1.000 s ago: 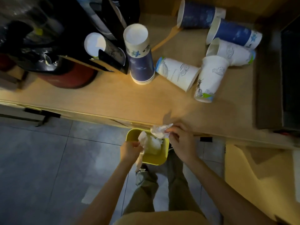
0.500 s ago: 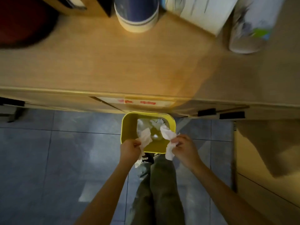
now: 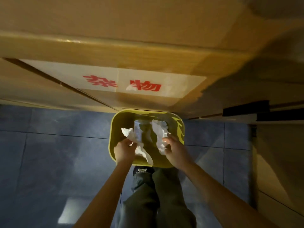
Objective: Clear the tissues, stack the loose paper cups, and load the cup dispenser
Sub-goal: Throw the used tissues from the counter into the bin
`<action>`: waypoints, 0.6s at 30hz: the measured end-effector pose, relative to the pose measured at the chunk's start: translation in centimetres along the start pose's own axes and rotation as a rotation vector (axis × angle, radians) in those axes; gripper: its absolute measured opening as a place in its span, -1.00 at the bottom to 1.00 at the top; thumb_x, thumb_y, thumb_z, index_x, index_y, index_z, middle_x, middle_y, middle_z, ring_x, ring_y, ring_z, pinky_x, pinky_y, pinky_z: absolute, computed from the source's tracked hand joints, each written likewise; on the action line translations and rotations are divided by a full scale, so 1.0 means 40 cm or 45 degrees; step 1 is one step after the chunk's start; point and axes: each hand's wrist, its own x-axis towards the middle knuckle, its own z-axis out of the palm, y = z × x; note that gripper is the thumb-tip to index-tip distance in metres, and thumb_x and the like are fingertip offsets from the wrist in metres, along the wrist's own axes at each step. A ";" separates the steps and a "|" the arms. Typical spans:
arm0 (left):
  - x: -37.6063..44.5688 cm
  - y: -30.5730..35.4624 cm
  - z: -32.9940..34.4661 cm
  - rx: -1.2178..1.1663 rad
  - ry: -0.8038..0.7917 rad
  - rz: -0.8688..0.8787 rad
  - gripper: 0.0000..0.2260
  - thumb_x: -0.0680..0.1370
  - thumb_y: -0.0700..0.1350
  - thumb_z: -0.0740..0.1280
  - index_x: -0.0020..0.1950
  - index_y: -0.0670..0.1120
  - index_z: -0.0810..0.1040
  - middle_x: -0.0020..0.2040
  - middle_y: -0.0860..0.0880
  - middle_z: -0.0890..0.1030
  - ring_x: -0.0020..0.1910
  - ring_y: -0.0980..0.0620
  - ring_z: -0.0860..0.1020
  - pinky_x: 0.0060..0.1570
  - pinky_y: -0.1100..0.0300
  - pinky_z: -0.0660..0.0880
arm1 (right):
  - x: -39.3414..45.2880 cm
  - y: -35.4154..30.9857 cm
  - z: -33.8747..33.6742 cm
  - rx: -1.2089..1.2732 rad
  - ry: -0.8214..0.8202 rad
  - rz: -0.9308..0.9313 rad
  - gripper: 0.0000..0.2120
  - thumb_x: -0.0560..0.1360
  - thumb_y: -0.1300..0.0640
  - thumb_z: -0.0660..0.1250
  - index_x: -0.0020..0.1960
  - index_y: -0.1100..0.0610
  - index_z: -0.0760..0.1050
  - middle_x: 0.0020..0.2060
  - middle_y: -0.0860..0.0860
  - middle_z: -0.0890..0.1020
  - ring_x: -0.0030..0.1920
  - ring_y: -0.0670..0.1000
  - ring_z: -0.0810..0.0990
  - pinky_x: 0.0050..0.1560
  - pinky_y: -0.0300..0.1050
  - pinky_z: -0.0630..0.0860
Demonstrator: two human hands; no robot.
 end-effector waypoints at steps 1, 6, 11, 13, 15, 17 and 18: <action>0.006 -0.001 0.006 0.053 -0.048 0.015 -0.76 0.55 -0.09 0.24 0.11 -0.17 0.58 0.08 -0.18 0.65 0.03 -0.15 0.59 -0.12 0.19 0.41 | 0.007 0.001 -0.001 0.010 0.006 -0.007 -0.61 0.52 0.29 0.20 0.34 0.16 0.35 0.42 0.09 0.32 0.39 0.09 0.34 0.27 -0.17 0.32; -0.021 0.017 -0.013 -0.070 -0.143 -0.002 -0.71 0.56 -0.09 0.19 0.17 -0.21 0.52 0.02 -0.23 0.61 0.07 -0.20 0.57 -0.14 0.19 0.40 | 0.005 -0.035 -0.035 0.175 0.119 0.055 -0.71 0.53 0.27 0.18 0.22 0.11 0.46 0.26 0.10 0.51 0.21 0.11 0.51 0.04 -0.11 0.47; -0.094 0.066 -0.110 -0.135 -0.257 0.031 -0.76 0.55 -0.11 0.17 -0.33 -0.02 0.41 -0.31 -0.08 0.48 -0.16 -0.08 0.46 -0.27 0.22 0.34 | -0.072 -0.104 -0.115 0.350 0.150 0.100 -0.75 0.50 0.28 0.20 0.14 0.18 0.50 0.05 0.11 0.61 0.07 0.05 0.56 -0.09 -0.18 0.47; -0.138 0.102 -0.170 -0.169 -0.283 0.071 -0.76 0.55 -0.14 0.18 -0.33 -0.10 0.42 -0.33 -0.08 0.45 -0.21 -0.07 0.43 -0.30 0.24 0.30 | -0.120 -0.141 -0.155 0.425 0.164 0.123 -0.79 0.47 0.29 0.22 0.06 0.16 0.52 -0.15 0.14 0.63 -0.09 0.11 0.59 -0.08 -0.07 0.49; -0.189 0.149 -0.238 -0.160 -0.283 0.173 -0.79 0.54 -0.16 0.18 -0.23 -0.22 0.50 -0.25 -0.19 0.51 -0.31 0.00 0.43 -0.31 0.22 0.31 | -0.169 -0.184 -0.201 0.497 0.195 0.101 -0.85 0.46 0.29 0.21 -0.05 0.13 0.51 -0.36 0.05 0.59 -0.27 0.05 0.56 -0.10 -0.02 0.49; -0.246 0.203 -0.300 -0.124 -0.274 0.300 -0.78 0.53 -0.16 0.20 -0.21 -0.26 0.54 -0.22 -0.26 0.57 -0.32 -0.03 0.49 -0.28 0.17 0.40 | -0.221 -0.235 -0.246 0.524 0.223 0.066 -0.90 0.49 0.26 0.22 -0.11 0.15 0.51 -0.44 0.00 0.55 -0.36 -0.02 0.52 -0.16 -0.07 0.47; -0.273 0.226 -0.327 -0.112 -0.261 0.357 -0.77 0.52 -0.15 0.22 -0.20 -0.27 0.56 -0.20 -0.28 0.61 -0.26 -0.11 0.55 -0.20 0.11 0.47 | -0.246 -0.264 -0.267 0.534 0.228 0.053 -0.89 0.50 0.24 0.21 -0.14 0.17 0.51 -0.46 0.01 0.54 -0.38 -0.01 0.51 -0.17 -0.06 0.47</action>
